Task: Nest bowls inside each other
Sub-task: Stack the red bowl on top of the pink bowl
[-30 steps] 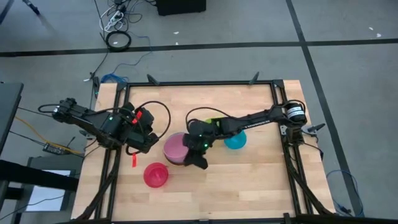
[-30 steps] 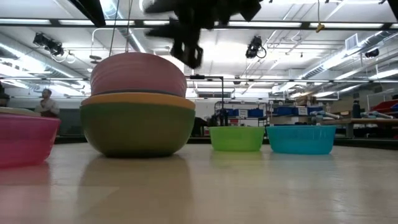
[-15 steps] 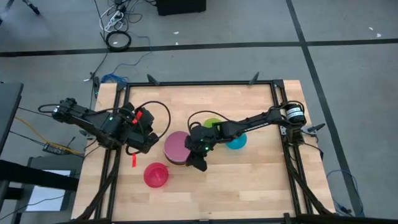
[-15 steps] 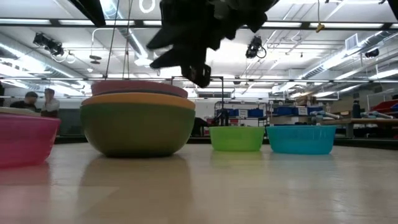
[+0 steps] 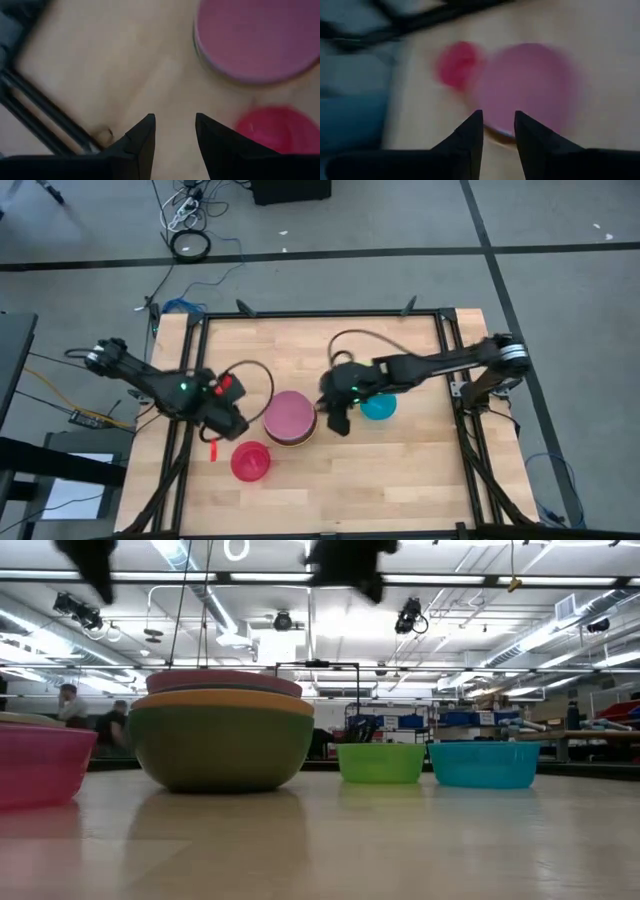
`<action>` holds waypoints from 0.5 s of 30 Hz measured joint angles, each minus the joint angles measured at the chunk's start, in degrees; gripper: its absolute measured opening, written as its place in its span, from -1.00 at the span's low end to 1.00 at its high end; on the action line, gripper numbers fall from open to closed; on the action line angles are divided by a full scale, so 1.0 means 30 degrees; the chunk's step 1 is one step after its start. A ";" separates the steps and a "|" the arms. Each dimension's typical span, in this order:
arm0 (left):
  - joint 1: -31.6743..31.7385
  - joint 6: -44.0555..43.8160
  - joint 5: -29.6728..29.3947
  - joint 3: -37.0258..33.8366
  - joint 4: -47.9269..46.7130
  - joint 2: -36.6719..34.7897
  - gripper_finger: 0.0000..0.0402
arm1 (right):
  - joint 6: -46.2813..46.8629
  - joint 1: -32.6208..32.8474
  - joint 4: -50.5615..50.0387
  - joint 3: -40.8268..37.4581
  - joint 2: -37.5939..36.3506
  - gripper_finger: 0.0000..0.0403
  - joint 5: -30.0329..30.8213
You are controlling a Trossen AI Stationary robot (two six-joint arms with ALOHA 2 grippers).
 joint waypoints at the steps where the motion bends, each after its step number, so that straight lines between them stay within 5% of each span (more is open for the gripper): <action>1: -0.0312 -0.0731 0.0746 -0.0631 0.0103 0.0000 -0.26 | -0.0111 0.0260 -0.1046 0.0000 -0.0535 -0.50 0.2114; 3: -0.0811 -0.2591 0.1761 -0.1953 0.0377 0.0007 -0.26 | -0.0172 0.0859 -0.2730 0.0000 -0.1553 -0.50 0.5446; 6: -0.1231 -0.4886 0.2908 -0.3874 0.1272 0.0007 -0.26 | 0.0245 0.1651 -0.3977 0.0000 -0.2842 -0.50 0.7896; 15: -0.1235 -0.5312 0.7211 -0.6324 0.7989 0.0022 -0.26 | 0.1165 0.2441 -0.4436 0.0000 -0.4071 -0.50 0.8883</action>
